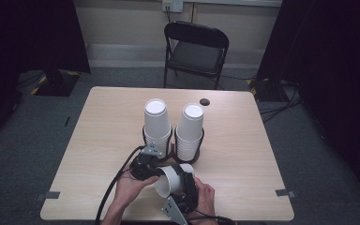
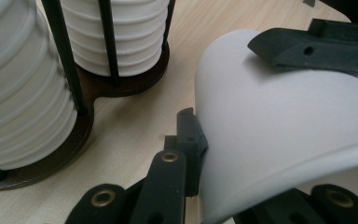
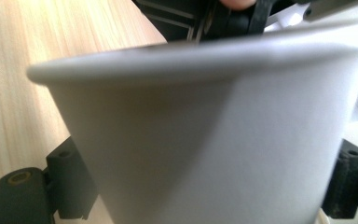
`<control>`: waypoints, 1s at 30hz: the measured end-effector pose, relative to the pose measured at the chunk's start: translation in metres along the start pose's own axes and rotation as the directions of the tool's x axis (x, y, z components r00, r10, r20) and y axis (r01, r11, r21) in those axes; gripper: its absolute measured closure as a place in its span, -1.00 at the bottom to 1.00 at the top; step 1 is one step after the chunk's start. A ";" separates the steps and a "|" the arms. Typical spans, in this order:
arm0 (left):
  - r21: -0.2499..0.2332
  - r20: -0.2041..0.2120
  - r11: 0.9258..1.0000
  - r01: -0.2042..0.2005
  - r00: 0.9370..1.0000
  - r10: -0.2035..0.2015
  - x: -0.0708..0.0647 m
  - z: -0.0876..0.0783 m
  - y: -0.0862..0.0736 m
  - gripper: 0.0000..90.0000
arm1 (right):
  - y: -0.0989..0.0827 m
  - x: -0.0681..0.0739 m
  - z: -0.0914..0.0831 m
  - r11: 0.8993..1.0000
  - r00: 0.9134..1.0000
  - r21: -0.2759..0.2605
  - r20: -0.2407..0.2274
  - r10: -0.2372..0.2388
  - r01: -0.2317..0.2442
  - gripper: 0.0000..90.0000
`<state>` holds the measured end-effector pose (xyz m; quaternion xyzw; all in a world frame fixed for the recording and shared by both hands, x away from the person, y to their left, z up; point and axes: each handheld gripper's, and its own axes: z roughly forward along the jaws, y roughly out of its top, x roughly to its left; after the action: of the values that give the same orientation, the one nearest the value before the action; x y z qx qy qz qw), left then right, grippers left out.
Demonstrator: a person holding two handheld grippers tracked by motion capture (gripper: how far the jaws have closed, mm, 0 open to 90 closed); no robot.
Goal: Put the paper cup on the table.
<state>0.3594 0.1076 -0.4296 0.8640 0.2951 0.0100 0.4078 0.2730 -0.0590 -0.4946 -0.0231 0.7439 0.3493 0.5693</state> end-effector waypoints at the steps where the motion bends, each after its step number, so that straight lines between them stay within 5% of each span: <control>1: 0.000 0.000 1.000 0.000 1.000 0.000 0.000 0.000 0.000 0.92 | 0.000 0.000 0.000 1.000 1.000 0.000 0.000 0.000 0.000 -0.73; 6: -0.001 -0.001 1.000 0.020 1.000 -0.020 0.002 0.003 0.001 0.91 | 0.003 0.001 0.002 1.000 1.000 -0.004 0.001 0.001 -0.001 -0.75; 10: -0.002 -0.004 0.999 0.040 0.999 -0.040 0.005 0.008 0.001 0.91 | 0.003 0.000 0.004 0.998 0.998 -0.008 -0.015 0.062 -0.062 -0.76; 14: -0.012 -0.007 0.998 0.054 0.999 -0.054 0.003 0.009 0.001 0.91 | 0.003 0.000 0.004 0.997 0.997 -0.013 -0.018 0.070 -0.071 -0.77; 30: -0.048 -0.022 0.998 0.044 0.999 -0.045 0.003 0.010 -0.002 0.90 | 0.002 -0.010 0.002 0.986 0.984 -0.002 -0.069 0.164 -0.165 -0.73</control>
<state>0.3632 0.1028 -0.4385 0.8472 0.3186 0.0182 0.4248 0.2777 -0.0599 -0.4857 0.0241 0.7609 0.3971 0.5126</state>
